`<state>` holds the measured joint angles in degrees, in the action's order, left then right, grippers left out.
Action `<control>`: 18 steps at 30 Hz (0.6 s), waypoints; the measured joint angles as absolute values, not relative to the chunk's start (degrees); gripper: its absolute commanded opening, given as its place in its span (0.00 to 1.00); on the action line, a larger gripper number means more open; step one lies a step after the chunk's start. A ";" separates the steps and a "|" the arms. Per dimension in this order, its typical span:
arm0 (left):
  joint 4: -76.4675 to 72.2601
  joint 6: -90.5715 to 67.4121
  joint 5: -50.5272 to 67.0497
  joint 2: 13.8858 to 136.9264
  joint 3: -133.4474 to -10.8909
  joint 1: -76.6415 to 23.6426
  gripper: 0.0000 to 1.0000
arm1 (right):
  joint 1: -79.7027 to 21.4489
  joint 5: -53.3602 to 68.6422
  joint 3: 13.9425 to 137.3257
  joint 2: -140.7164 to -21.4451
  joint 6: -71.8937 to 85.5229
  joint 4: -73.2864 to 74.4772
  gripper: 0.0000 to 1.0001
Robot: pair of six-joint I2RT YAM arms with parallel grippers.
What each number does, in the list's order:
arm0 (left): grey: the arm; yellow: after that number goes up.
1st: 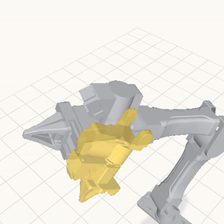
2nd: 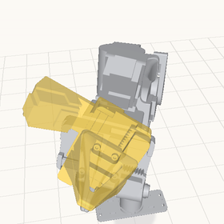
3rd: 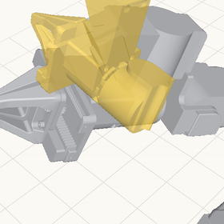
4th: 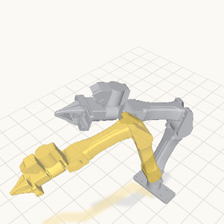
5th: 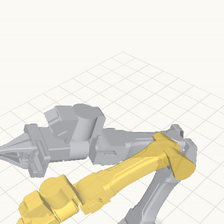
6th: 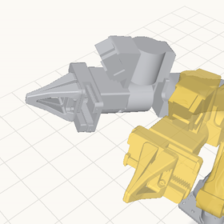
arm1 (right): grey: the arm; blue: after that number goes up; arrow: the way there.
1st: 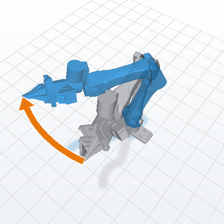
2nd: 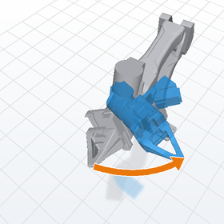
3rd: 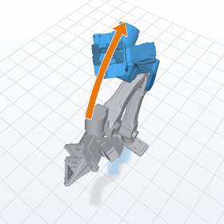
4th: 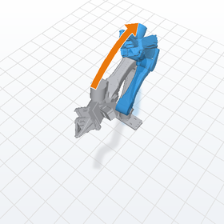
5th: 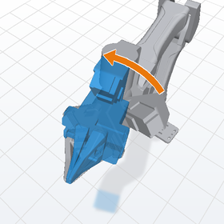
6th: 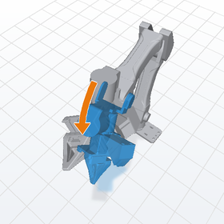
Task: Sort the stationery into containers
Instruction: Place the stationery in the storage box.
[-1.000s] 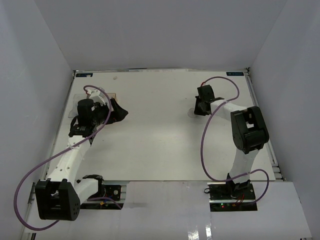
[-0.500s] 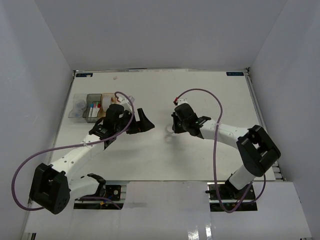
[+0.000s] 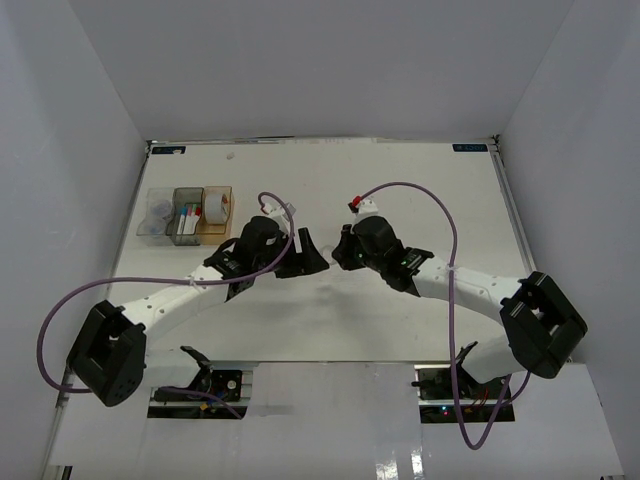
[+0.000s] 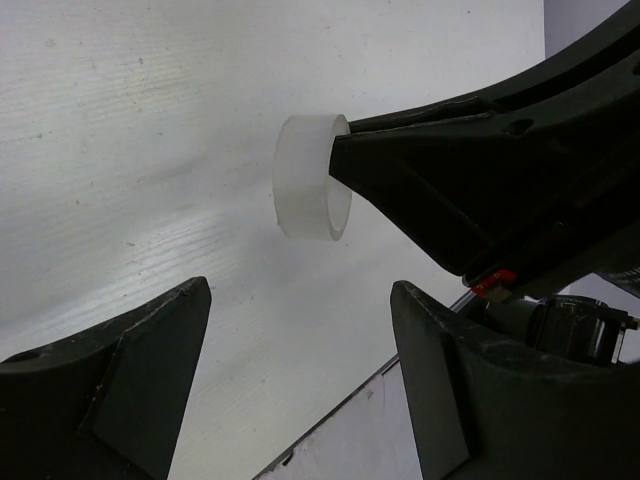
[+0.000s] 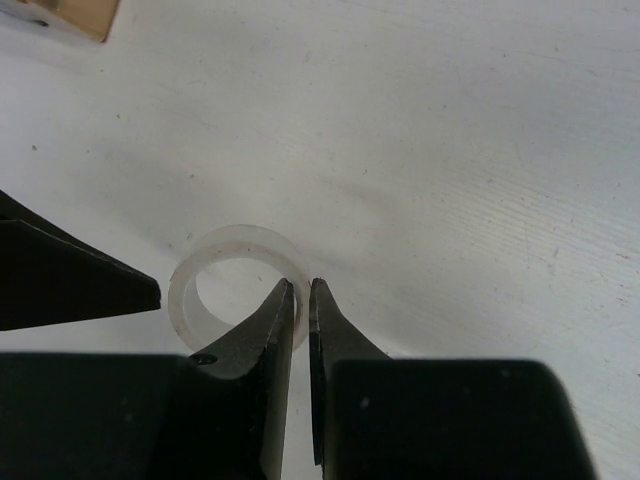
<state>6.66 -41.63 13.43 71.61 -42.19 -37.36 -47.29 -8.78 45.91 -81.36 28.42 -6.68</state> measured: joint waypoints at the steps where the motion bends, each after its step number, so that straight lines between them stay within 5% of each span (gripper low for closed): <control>1: 6.52 -41.69 13.19 72.20 -42.37 -37.65 0.81 | -47.31 -8.58 45.91 -81.36 28.56 -6.96 0.08; 18: 2.61 -42.04 9.78 75.99 -44.62 -38.54 0.62 | -47.66 -5.08 43.27 -80.34 30.63 -11.38 0.08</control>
<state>2.61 -42.04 9.78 75.99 -44.62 -38.54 -47.66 -5.08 43.27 -80.34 30.63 -11.38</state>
